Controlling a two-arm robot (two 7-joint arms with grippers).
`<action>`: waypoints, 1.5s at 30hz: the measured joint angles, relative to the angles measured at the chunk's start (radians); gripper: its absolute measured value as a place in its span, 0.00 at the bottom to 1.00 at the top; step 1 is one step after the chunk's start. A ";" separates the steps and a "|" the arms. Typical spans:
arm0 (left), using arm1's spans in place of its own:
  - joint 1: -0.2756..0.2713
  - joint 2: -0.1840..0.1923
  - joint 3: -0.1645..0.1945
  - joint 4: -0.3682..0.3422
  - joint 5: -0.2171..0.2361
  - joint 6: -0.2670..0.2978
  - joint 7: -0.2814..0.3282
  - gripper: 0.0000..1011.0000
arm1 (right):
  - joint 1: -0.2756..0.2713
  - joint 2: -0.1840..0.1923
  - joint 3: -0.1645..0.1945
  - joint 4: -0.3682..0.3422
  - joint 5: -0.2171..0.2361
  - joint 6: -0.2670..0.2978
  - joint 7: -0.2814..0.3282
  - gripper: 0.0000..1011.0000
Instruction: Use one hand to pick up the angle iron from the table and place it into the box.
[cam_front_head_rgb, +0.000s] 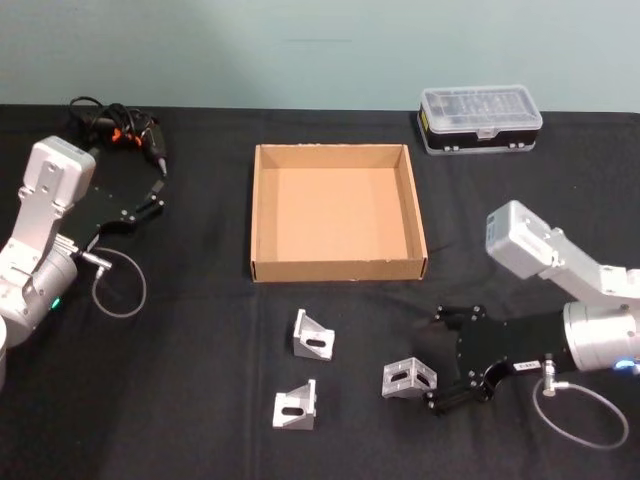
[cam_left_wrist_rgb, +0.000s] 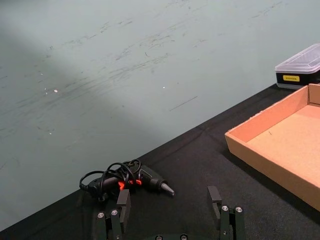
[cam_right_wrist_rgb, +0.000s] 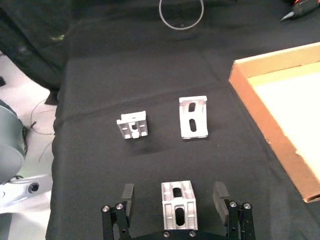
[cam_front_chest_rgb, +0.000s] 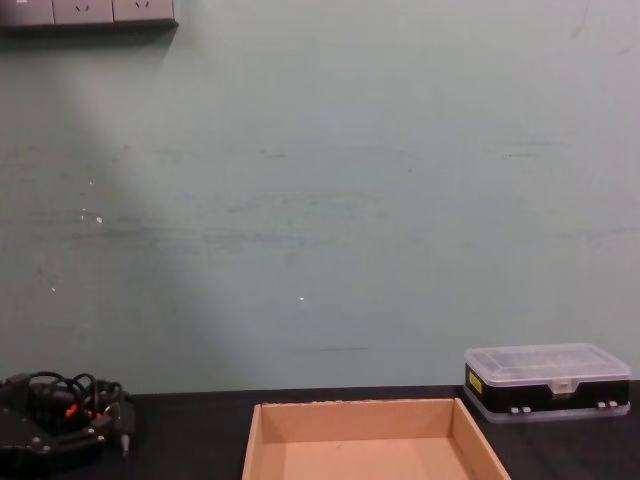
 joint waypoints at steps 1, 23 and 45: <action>0.000 0.000 0.000 0.000 0.000 0.000 0.000 0.99 | 0.002 -0.002 -0.004 0.002 -0.003 0.000 0.000 0.99; 0.000 0.000 0.000 0.000 0.000 0.000 0.000 0.99 | 0.030 -0.033 -0.061 0.040 -0.066 0.001 0.006 0.99; 0.000 0.000 0.000 0.000 0.000 0.000 0.000 0.99 | 0.051 -0.078 -0.080 0.115 -0.088 -0.025 0.017 0.99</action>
